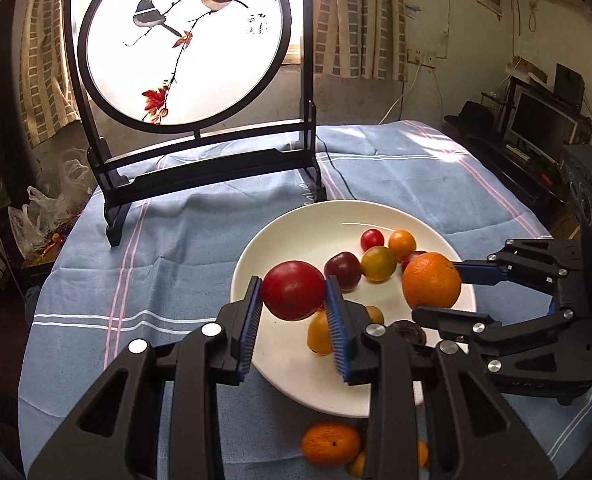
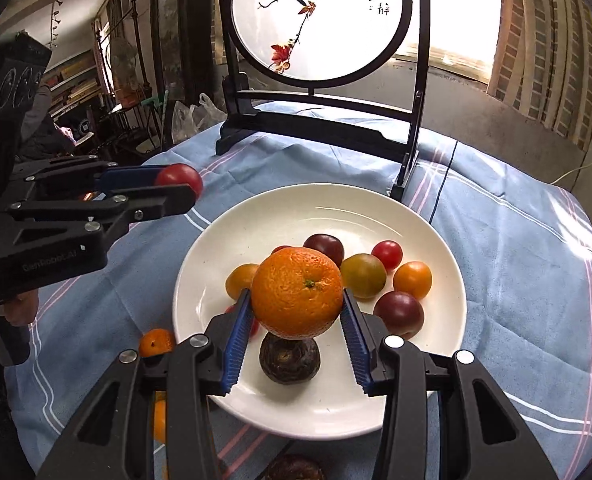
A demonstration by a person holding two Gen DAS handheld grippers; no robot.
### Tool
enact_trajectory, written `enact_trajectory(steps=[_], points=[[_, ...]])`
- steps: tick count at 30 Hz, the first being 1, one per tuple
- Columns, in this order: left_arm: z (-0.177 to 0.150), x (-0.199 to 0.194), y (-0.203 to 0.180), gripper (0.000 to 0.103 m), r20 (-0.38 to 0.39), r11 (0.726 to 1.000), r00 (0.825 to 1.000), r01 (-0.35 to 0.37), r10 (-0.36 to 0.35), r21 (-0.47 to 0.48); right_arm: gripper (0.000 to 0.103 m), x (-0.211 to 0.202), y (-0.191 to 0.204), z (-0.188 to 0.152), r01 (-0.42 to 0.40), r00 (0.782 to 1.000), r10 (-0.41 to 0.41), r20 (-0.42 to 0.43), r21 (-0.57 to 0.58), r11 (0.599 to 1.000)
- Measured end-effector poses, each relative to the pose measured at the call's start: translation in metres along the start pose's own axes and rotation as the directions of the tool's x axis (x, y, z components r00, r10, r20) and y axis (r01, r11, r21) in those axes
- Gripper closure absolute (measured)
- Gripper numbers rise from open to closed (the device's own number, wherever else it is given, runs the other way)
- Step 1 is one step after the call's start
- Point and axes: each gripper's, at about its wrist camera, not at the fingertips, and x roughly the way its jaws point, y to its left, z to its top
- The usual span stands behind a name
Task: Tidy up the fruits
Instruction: 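Release the red tomato on the plate with the left tool while the right releases the orange, then move both tools back to the loose fruits and grasp a yellow fruit with the left tool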
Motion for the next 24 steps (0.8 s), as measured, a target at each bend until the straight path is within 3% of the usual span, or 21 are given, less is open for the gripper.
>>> enact_trajectory(steps=[6,8,9,10,11,17,24], points=[[-0.004,0.029,0.003,0.072,-0.069,0.998,0.996,-0.056,0.056,0.012,0.059,0.016,-0.004,0.002,0.011,1.0,-0.011,-0.023,0.017,1.0],[-0.005,0.038,0.0,0.067,-0.094,0.998,0.994,-0.055,0.057,0.018,0.058,0.021,-0.003,0.002,0.022,0.999,-0.022,-0.046,0.006,1.0],[-0.005,0.041,-0.002,0.06,-0.102,0.998,0.993,-0.057,0.059,0.023,0.057,0.024,-0.003,0.002,0.042,0.997,-0.042,-0.057,0.004,0.999],[-0.006,0.042,-0.003,0.04,-0.1,0.997,0.993,-0.066,0.068,0.03,0.055,0.025,-0.003,0.001,0.056,0.996,-0.055,-0.063,0.005,0.998],[-0.007,0.04,-0.004,0.034,-0.083,0.997,0.994,-0.074,0.077,0.035,0.052,0.023,-0.004,0.001,0.054,0.997,-0.054,-0.054,0.01,0.998],[-0.011,0.024,-0.011,0.034,-0.053,0.997,0.997,-0.055,0.057,0.053,0.051,-0.01,-0.011,-0.002,0.037,0.999,-0.039,0.02,0.056,0.998],[-0.019,-0.018,-0.021,0.034,-0.001,0.998,1.0,-0.031,0.032,0.053,0.044,-0.05,0.002,-0.023,0.031,0.999,-0.033,0.039,0.032,0.999]])
